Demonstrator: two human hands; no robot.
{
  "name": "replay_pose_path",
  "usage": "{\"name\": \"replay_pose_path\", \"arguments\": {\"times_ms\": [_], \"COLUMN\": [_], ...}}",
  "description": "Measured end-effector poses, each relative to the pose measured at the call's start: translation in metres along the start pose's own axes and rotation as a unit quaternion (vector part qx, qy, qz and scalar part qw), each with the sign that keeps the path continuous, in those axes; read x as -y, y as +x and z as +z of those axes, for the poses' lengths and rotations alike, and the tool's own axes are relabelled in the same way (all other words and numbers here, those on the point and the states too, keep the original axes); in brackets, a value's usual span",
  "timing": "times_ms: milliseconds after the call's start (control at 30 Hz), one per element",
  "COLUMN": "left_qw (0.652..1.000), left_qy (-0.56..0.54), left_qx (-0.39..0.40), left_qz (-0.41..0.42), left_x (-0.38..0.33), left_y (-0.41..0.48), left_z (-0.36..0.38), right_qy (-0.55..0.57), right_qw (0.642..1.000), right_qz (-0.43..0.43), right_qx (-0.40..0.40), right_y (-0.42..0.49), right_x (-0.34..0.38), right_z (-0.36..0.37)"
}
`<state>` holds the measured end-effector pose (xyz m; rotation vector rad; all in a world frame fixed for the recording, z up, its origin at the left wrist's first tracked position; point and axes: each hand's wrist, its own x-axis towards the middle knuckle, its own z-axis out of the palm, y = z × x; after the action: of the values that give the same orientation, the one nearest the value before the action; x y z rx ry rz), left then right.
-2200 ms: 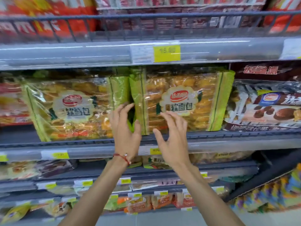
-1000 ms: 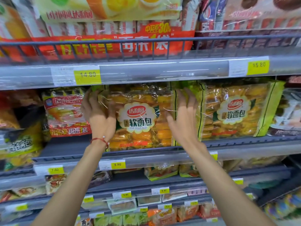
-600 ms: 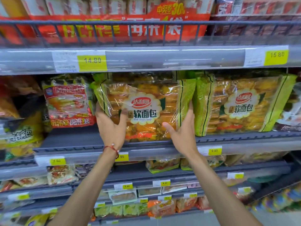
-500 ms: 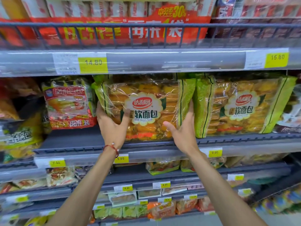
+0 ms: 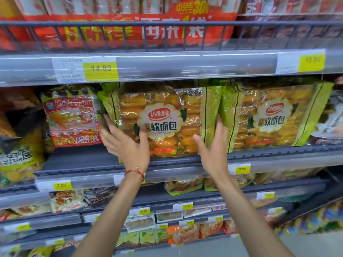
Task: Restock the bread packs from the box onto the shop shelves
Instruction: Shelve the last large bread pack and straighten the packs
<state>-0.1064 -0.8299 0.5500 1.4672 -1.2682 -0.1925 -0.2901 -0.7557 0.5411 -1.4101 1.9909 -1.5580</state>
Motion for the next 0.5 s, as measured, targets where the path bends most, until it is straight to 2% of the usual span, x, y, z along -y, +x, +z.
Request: {"name": "replay_pose_path", "arguments": {"times_ms": [100,200,333,467,500], "left_qw": [0.999,0.996,0.997,0.994,0.99], "left_qy": [0.004,0.024,0.037,0.031,0.028], "left_qx": [0.045,0.087,0.035,-0.038,-0.057], "left_qz": [0.008,-0.027,-0.06,-0.093,-0.126], "left_x": [-0.012,-0.03,-0.057,-0.081,-0.088], "left_y": [-0.029,-0.046,-0.052,-0.053,-0.055], "left_z": [0.015,0.034,0.056,0.07,0.069], "right_qy": [-0.007,-0.024,-0.073,-0.124,-0.121], "right_qw": [0.994,0.983,0.972,0.963,0.963], "right_qz": [-0.043,-0.034,0.036,0.094,0.115], "right_qx": [-0.097,-0.178,-0.222,-0.22,-0.21], "right_y": [-0.004,0.006,0.037,0.069,0.075], "right_x": [-0.012,-0.029,-0.054,-0.07,-0.07], "right_z": [-0.015,-0.04,-0.077,-0.1,-0.102]}}
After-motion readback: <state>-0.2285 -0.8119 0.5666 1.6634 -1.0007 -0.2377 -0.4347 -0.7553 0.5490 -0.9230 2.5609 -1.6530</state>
